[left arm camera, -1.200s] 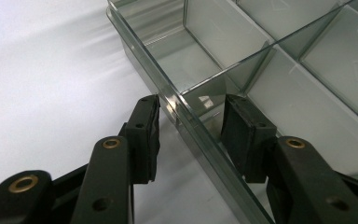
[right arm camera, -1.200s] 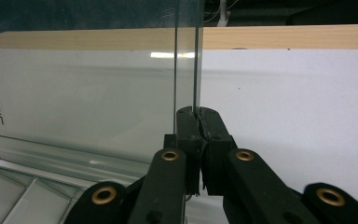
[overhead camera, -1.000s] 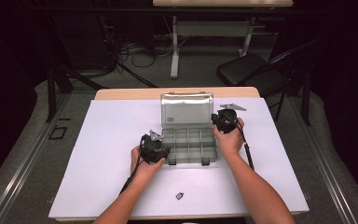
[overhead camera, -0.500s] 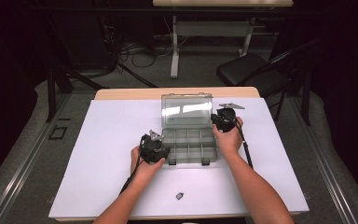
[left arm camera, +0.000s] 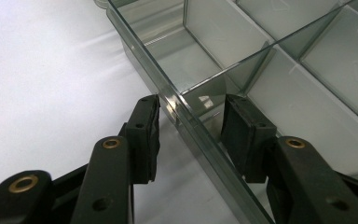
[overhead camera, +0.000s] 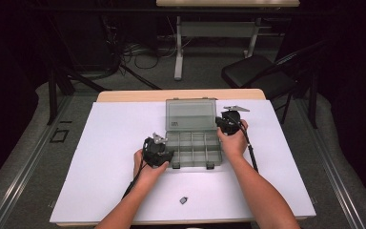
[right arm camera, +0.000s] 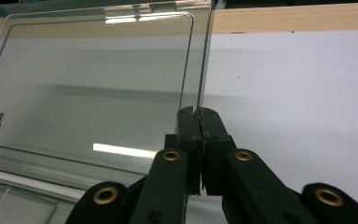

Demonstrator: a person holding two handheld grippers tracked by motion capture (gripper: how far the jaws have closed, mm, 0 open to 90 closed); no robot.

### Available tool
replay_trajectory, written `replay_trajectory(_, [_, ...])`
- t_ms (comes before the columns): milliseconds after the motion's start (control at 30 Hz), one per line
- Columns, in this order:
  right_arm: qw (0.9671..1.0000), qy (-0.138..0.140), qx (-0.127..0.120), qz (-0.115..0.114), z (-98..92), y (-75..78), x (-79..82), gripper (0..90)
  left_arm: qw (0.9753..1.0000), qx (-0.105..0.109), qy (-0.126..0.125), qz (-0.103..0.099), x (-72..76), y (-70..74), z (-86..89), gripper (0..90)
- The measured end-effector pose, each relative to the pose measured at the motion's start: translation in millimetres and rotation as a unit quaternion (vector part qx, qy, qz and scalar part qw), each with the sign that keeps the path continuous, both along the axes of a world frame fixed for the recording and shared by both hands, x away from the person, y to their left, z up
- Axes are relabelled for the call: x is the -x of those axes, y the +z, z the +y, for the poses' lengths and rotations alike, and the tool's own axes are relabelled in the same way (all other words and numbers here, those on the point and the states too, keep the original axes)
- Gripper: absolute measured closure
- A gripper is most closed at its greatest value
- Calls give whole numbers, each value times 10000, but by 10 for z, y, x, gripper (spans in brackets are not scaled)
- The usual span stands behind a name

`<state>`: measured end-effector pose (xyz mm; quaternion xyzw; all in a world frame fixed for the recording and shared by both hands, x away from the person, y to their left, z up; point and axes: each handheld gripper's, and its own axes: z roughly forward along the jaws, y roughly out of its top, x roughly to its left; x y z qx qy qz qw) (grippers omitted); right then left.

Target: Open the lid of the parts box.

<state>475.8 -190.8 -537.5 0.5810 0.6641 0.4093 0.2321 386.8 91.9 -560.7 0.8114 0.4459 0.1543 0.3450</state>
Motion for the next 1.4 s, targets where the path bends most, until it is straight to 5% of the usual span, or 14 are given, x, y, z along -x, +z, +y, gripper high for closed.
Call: replay_trajectory(1400, [9997, -22, 29, 253, 7, -95, -43, 892, 10000, 8, -56, 43, -6, 4, 10, 563])
